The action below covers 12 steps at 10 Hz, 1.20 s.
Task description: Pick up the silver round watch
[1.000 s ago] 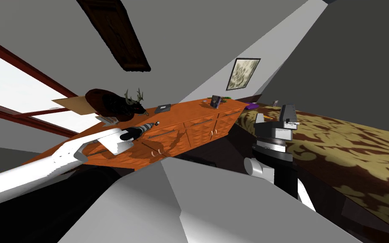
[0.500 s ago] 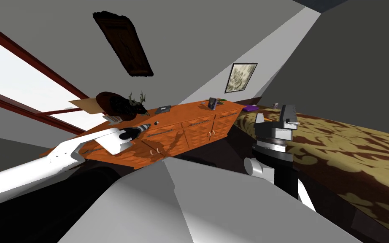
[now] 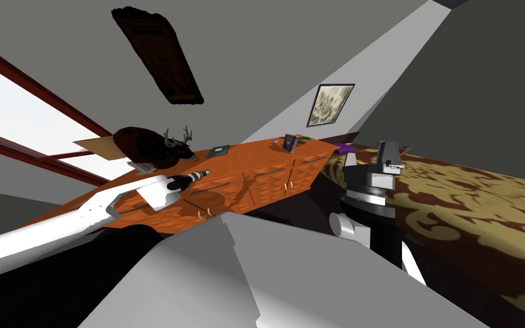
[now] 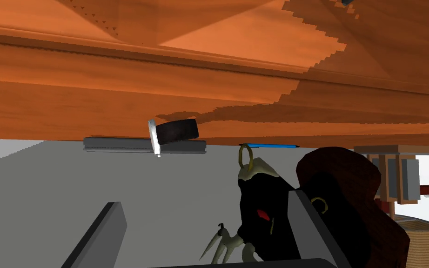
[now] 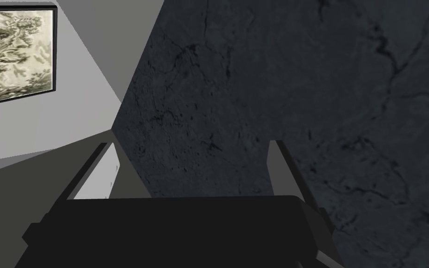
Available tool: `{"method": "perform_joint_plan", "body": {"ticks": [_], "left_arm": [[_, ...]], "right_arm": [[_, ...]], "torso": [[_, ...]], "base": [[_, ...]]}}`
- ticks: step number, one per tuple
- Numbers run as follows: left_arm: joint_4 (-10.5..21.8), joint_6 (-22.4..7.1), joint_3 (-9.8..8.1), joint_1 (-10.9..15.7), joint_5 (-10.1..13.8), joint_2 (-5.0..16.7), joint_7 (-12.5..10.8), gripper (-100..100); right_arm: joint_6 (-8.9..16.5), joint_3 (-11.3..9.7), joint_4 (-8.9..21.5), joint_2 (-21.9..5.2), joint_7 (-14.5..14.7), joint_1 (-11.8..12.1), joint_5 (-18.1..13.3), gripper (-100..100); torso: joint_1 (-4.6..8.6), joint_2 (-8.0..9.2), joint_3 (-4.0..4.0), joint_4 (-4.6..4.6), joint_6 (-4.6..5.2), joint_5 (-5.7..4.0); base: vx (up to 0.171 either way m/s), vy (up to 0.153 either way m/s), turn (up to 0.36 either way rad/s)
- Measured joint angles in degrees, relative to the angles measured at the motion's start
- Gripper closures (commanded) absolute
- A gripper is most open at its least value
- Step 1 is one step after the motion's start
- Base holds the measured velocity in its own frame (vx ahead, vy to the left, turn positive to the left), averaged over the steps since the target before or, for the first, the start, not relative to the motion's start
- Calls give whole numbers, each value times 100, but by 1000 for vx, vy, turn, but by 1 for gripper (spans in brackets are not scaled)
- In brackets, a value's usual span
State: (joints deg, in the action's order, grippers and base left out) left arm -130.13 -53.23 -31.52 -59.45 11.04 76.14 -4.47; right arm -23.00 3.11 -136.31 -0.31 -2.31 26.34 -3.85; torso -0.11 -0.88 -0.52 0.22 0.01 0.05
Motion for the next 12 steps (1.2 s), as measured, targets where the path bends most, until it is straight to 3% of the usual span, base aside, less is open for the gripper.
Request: {"method": "perform_joint_plan", "body": {"ticks": [1,2,3,9,10,12], "left_arm": [[29,-36,119,25,-19,43,59,-100],[32,-44,133,28,-21,48,74,0],[32,-43,131,28,-21,48,73,-100],[215,-517,774,751,-117,229,-188,-100],[219,-538,787,765,-118,233,-198,100],[219,-536,786,763,-118,232,-198,100]], "right_arm": [[0,0,0,0,0,0,0,0],[0,0,0,0,0,-1,0,0],[0,-1,0,0,0,-2,0,0],[1,0,1,0,0,-4,0,0],[1,0,1,0,0,-3,0,0],[1,-1,1,0,0,-3,0,0]], "torso": [[4,3,2,-1,-1,-3],[5,37,20,-7,0,-3],[6,66,38,-15,-1,-3],[-14,107,63,-26,-1,2],[-5,100,60,-25,-4,0],[5,92,54,-23,-4,-3]], "base": [[92,5,8],[17,0,-3],[-13,20,-78],[-51,49,-88],[0,0,0],[0,0,0]]}}
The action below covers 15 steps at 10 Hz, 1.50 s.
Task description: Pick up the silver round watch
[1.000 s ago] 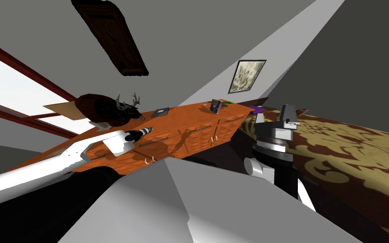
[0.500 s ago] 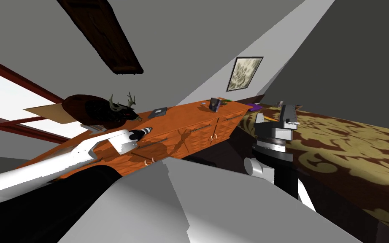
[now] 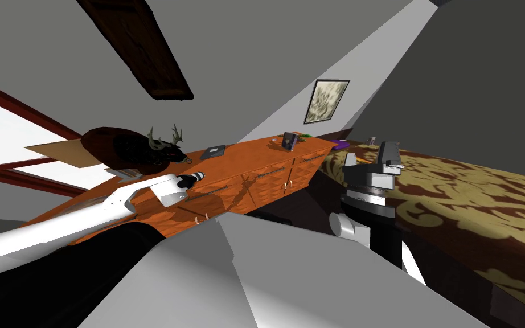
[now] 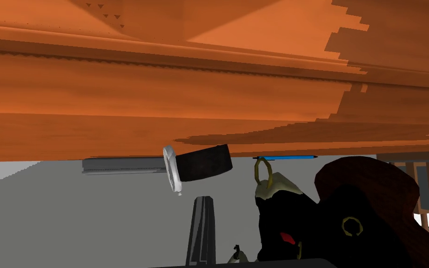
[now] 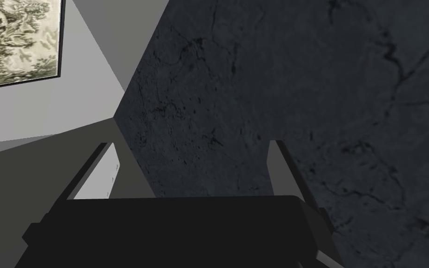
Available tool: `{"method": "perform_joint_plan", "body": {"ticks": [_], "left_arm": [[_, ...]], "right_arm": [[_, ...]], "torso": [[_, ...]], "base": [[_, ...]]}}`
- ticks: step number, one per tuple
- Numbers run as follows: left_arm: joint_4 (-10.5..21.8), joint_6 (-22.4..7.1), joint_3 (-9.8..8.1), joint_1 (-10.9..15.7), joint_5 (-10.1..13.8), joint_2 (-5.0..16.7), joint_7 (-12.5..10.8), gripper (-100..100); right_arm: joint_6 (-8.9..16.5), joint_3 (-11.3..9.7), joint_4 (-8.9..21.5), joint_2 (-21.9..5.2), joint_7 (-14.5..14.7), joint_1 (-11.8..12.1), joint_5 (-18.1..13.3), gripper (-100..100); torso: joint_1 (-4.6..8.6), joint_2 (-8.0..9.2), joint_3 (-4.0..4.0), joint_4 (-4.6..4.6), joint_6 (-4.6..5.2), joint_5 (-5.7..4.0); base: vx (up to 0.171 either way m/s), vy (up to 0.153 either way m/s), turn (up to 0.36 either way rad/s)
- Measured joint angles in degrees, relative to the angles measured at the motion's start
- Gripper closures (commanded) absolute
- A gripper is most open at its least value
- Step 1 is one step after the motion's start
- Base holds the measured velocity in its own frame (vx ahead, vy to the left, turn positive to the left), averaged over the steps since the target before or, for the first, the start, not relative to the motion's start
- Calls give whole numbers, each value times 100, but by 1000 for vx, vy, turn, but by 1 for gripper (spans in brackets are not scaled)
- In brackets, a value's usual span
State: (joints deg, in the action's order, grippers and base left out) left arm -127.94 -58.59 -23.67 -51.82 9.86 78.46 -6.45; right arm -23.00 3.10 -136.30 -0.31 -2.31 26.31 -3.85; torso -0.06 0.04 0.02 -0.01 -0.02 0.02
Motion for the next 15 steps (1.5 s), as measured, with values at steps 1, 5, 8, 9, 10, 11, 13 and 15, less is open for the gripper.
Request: {"method": "perform_joint_plan", "body": {"ticks": [1,5,8,9,10,11,13,15], "left_arm": [[0,0,0,0,0,0,0,100],[26,-24,-53,80,-97,88,-43,-100],[35,-279,-35,516,-468,473,-297,-100],[-10,-295,-228,410,-522,445,-293,-100],[-26,-325,-274,471,-631,559,-324,-100],[-69,-384,-335,505,-733,659,-371,-100],[-62,-396,-323,498,-893,740,-351,-100],[68,-183,-248,396,-931,569,-182,-100]], "right_arm": [[0,0,0,0,0,0,0,0],[0,0,0,0,0,0,0,0],[0,0,0,0,0,0,0,0],[0,0,0,0,0,0,0,0],[0,0,0,0,0,0,0,0],[0,0,0,0,0,0,0,0],[0,-1,0,0,0,-2,0,0],[0,0,0,0,0,-1,0,0]], "torso": [[1,-1,-1,0,0,0],[10,2,1,-1,-3,-3],[21,11,6,-2,-1,-6],[17,11,7,-3,-1,-5],[16,9,5,-2,-1,-5],[19,11,7,-3,-3,-5],[14,22,12,-4,5,-3],[-6,18,11,-4,2,2]], "base": [[0,0,0],[-11,-17,90],[-34,-38,126],[-27,-27,118],[-37,-39,184],[-47,-46,147],[-75,-8,-150],[-38,31,-189]]}}
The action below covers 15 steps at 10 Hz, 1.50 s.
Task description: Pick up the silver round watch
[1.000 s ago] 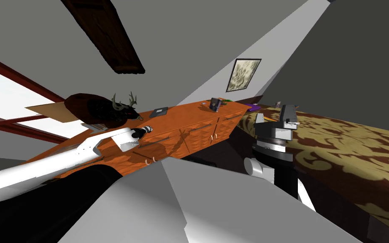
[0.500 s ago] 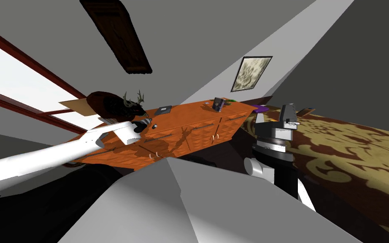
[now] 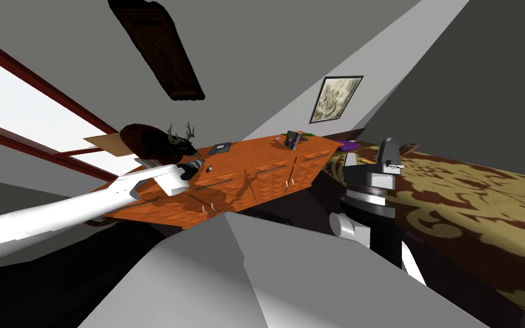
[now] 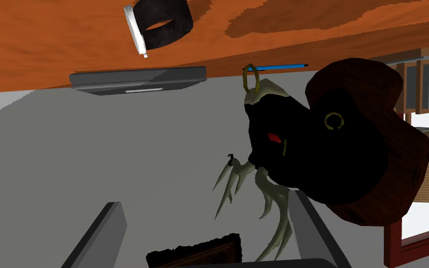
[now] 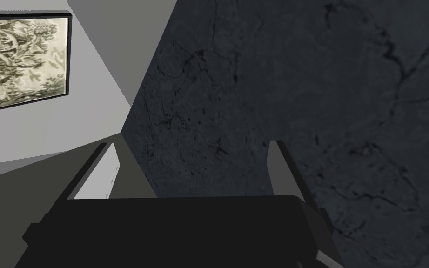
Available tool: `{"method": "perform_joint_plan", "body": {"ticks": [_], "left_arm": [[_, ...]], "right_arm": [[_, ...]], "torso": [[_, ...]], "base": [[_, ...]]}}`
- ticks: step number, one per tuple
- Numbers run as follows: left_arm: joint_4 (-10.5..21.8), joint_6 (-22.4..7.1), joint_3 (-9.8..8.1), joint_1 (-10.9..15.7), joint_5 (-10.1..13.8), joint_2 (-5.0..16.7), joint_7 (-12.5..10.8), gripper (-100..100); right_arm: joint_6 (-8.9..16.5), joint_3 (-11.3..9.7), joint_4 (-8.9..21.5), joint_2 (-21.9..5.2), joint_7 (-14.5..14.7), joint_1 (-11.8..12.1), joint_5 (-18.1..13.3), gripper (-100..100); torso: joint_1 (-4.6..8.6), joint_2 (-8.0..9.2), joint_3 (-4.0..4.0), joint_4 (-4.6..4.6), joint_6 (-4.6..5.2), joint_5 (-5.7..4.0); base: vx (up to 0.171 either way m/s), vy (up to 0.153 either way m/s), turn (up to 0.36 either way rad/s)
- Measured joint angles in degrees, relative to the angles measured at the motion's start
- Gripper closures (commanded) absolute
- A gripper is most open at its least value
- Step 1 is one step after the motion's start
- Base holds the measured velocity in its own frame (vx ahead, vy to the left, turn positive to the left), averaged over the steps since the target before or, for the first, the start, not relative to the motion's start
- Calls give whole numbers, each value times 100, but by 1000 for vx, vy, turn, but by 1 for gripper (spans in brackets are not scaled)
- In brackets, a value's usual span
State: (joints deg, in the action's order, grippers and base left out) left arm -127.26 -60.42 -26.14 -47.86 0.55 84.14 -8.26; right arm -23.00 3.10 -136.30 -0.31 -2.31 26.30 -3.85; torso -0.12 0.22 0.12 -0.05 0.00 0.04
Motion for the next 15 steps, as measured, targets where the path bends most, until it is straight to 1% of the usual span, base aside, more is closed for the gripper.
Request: {"method": "perform_joint_plan", "body": {"ticks": [1,2,3,5,6,7,8,9,10,11,12,13,14,15], "left_arm": [[76,73,167,23,-39,-89,51,-100],[139,170,188,-36,-29,-197,131,-100],[202,231,277,-22,11,-265,218,-100],[450,488,448,-42,39,-426,364,-100],[457,595,440,-182,78,-563,477,-100],[511,702,439,-271,134,-630,566,-100],[520,721,547,-235,93,-669,577,-100],[473,684,616,-266,127,-695,597,-100],[524,689,766,-212,135,-703,606,-100],[533,694,787,-204,135,-703,606,0],[532,694,784,-205,135,-703,606,-100],[524,659,897,-113,138,-633,548,-100],[558,602,1064,54,144,-503,432,-100],[607,569,1246,219,152,-426,355,-100]], "right_arm": [[0,0,0,0,0,0,0,0],[0,0,0,0,0,1,0,0],[0,0,0,0,0,0,0,0],[0,0,0,0,0,1,0,0],[0,0,0,0,0,1,0,0],[0,1,0,0,0,1,0,0],[0,1,0,0,0,2,0,0],[0,0,0,0,0,1,0,0],[0,0,0,0,0,2,0,0],[0,1,0,0,0,2,0,0],[0,1,0,0,0,2,0,0],[0,1,0,0,0,2,0,0],[0,1,0,0,0,1,0,0],[0,1,0,0,0,1,0,0]], "torso": [[-6,-8,-5,2,2,2],[-9,-11,-6,3,-2,2],[-8,-17,-10,4,2,2],[-9,-21,-13,5,1,3],[-8,-23,-14,6,0,2],[-5,-26,-15,6,-2,1],[1,-28,-16,6,-4,0],[8,-32,-18,7,-1,-2],[10,-35,-21,8,-2,-3],[9,-32,-19,7,-3,-4],[8,-28,-16,6,-3,-3],[3,-25,-15,6,-2,-2],[-5,-21,-13,5,-2,0],[-5,-20,-12,5,-3,1]], "base": [[-23,41,-146],[-11,35,-206],[-7,37,-156],[-2,34,-227],[10,26,-133],[10,9,-4],[22,-7,-81],[29,-13,-77],[12,-6,-9],[0,0,0],[-8,13,11],[-22,38,15],[-20,30,-1],[-17,27,12]]}}
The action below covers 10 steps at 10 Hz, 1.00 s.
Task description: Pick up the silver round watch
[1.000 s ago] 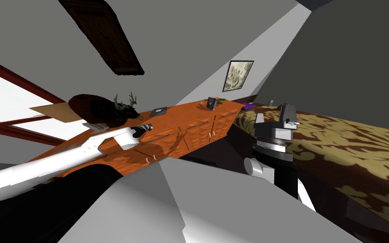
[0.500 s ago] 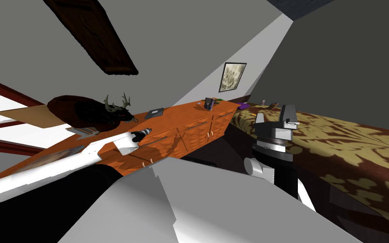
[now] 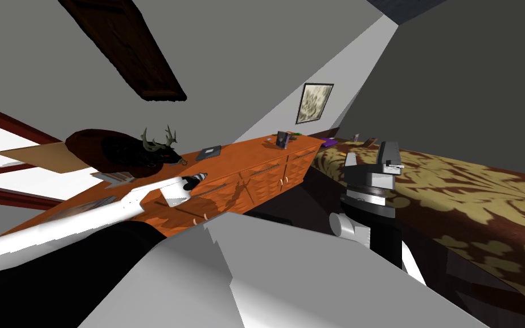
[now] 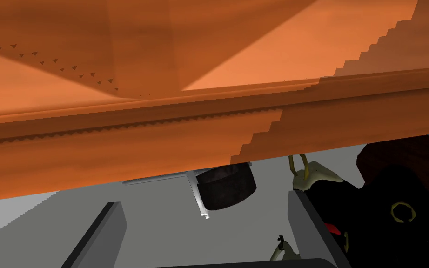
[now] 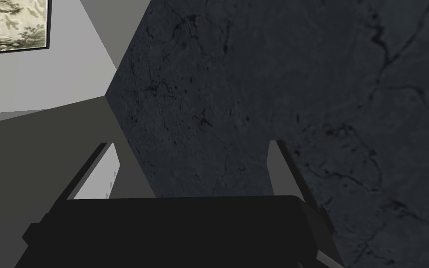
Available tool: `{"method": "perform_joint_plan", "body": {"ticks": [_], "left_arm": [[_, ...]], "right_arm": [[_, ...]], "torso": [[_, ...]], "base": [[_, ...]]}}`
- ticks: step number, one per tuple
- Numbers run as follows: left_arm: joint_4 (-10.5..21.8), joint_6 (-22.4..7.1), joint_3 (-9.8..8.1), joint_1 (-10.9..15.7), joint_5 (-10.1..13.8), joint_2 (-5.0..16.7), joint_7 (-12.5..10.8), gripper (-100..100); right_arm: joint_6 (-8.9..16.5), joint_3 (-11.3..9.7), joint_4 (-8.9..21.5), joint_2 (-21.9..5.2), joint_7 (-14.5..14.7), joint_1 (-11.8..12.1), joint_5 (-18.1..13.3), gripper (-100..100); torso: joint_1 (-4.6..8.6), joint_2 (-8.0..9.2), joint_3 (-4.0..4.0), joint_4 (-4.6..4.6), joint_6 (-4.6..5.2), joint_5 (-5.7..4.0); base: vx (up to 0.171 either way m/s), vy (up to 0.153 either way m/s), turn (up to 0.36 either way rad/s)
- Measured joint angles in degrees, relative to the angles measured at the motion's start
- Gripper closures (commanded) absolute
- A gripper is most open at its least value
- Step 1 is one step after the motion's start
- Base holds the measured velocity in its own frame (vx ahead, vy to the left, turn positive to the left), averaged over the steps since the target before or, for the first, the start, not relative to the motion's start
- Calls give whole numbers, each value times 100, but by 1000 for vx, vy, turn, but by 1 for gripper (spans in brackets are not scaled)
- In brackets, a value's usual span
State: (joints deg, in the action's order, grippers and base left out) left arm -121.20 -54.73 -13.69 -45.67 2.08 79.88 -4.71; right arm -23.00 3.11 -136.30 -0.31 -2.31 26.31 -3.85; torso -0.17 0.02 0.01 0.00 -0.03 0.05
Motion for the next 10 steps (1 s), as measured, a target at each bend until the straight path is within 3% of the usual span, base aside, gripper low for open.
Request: {"method": "perform_joint_plan", "body": {"ticks": [5,10], "left_arm": [[94,-245,906,814,-7,489,-485,-100],[156,-460,1662,1418,0,939,-936,-100]], "right_arm": [[0,0,0,0,0,0,0,0],[0,0,0,0,0,0,0,0]], "torso": [[-1,-1,-1,0,0,-1],[2,2,1,-1,-1,-1]], "base": [[-17,30,8],[-18,25,8]]}}
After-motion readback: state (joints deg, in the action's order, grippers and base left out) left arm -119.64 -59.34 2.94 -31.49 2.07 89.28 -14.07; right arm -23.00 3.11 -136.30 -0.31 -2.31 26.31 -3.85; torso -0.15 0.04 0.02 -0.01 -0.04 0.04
